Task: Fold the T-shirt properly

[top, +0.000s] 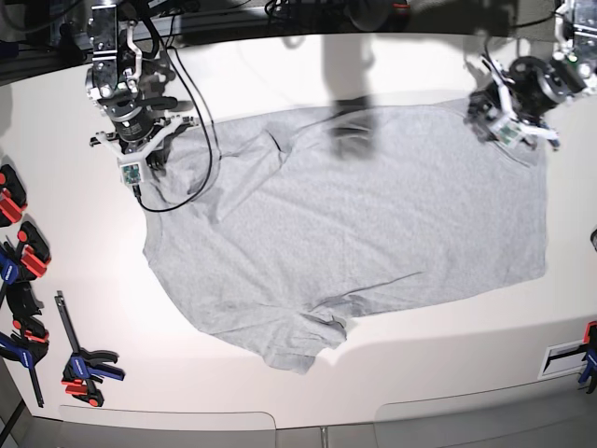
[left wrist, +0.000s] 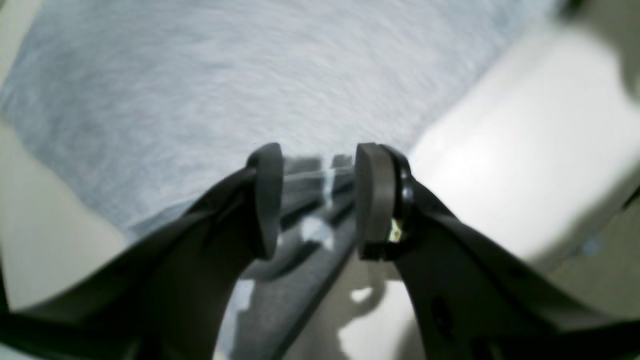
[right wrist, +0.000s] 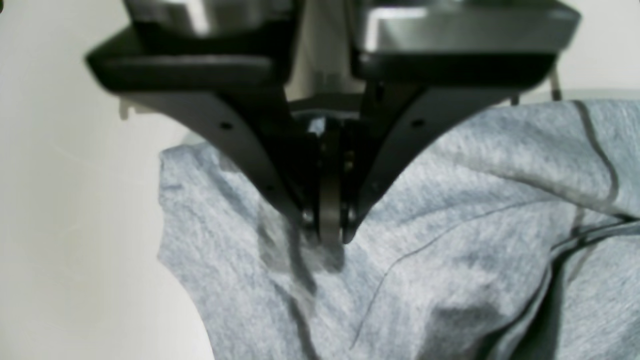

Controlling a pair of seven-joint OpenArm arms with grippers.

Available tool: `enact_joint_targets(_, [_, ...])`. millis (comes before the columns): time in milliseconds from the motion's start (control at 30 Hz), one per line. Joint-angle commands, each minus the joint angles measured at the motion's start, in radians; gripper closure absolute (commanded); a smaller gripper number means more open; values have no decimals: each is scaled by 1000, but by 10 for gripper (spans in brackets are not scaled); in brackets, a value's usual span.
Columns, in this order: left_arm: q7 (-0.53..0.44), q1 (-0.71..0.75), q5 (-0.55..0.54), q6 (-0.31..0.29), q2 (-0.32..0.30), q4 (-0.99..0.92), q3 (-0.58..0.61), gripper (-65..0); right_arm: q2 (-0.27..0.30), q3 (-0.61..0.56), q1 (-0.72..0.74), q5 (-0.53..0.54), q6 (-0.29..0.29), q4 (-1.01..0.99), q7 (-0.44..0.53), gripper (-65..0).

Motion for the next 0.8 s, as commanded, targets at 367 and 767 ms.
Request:
enact_joint_targets(367, [-172,-29,268,7,-13,16,236,-140,8,4,-9,-31,-14,-5,-68,0])
enact_joint_targets(767, [-200,-56,267,7,-13,15,240,-173,8,4,-9,-31,-14,-5,-68,0])
